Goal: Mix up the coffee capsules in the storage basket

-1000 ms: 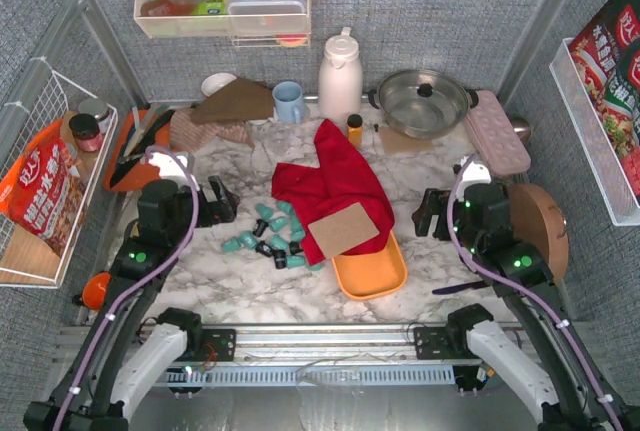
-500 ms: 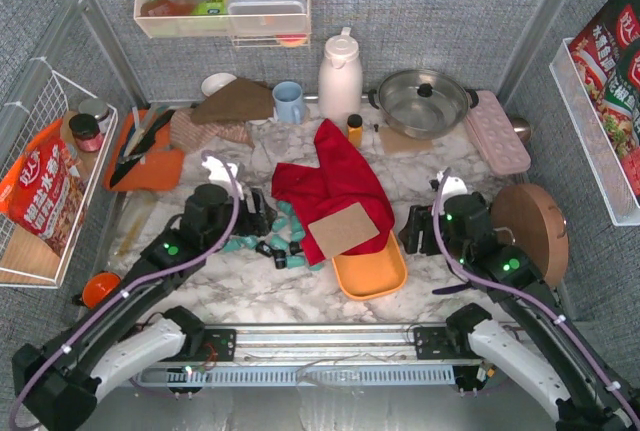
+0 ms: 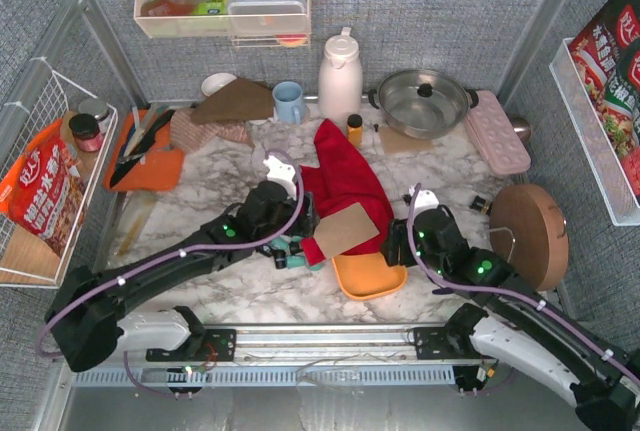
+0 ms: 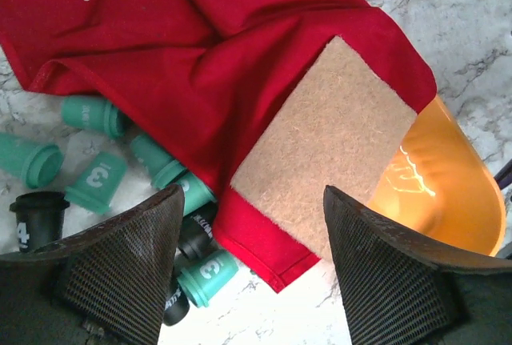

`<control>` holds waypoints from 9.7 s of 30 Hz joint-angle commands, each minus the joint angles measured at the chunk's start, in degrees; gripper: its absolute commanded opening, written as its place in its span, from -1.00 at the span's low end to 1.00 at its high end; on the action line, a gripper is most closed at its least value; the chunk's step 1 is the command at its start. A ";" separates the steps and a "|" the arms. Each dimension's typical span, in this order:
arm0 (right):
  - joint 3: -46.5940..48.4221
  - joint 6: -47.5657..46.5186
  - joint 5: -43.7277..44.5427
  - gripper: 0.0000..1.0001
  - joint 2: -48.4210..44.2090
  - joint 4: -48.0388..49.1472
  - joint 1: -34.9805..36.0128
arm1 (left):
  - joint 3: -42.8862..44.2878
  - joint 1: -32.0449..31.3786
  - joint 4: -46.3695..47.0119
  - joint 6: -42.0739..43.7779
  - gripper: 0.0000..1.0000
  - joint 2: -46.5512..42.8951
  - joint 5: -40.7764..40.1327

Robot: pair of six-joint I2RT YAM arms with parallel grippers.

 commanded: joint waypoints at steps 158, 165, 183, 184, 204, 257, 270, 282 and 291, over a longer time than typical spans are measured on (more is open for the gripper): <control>11.36 -14.64 8.29 0.37 4.15 5.81 2.76 | 4.49 4.82 2.00 14.73 -1.00 -7.88 -4.82; 10.86 -14.31 8.59 0.37 4.66 5.24 2.75 | 6.86 11.42 0.98 13.33 -1.00 -8.69 -7.83; 7.73 -13.47 7.27 0.36 3.83 5.37 2.74 | 1.12 34.04 4.43 -1.04 -1.00 -7.63 -14.48; 7.44 -13.36 7.18 0.36 3.87 5.51 2.74 | 0.29 34.90 5.43 -2.36 -1.00 -7.96 -15.01; 4.94 -12.02 5.05 0.36 3.44 6.38 2.73 | -12.32 57.13 25.42 -15.19 -1.00 3.61 8.20; 4.08 -16.38 -10.00 0.29 14.31 13.46 3.64 | -13.09 31.99 1.93 -2.30 0.98 -18.18 2.57; -5.60 -51.28 -26.31 0.15 18.83 30.56 8.98 | -3.92 12.55 -9.93 3.81 0.99 -16.07 -3.70; -7.74 -58.50 -26.12 0.09 28.41 45.73 9.35 | 2.16 12.59 -21.41 8.44 0.98 -20.46 -0.32; -8.49 -59.43 -22.62 -0.05 34.03 53.83 9.53 | -1.41 12.59 -19.49 9.62 0.99 -24.51 -1.17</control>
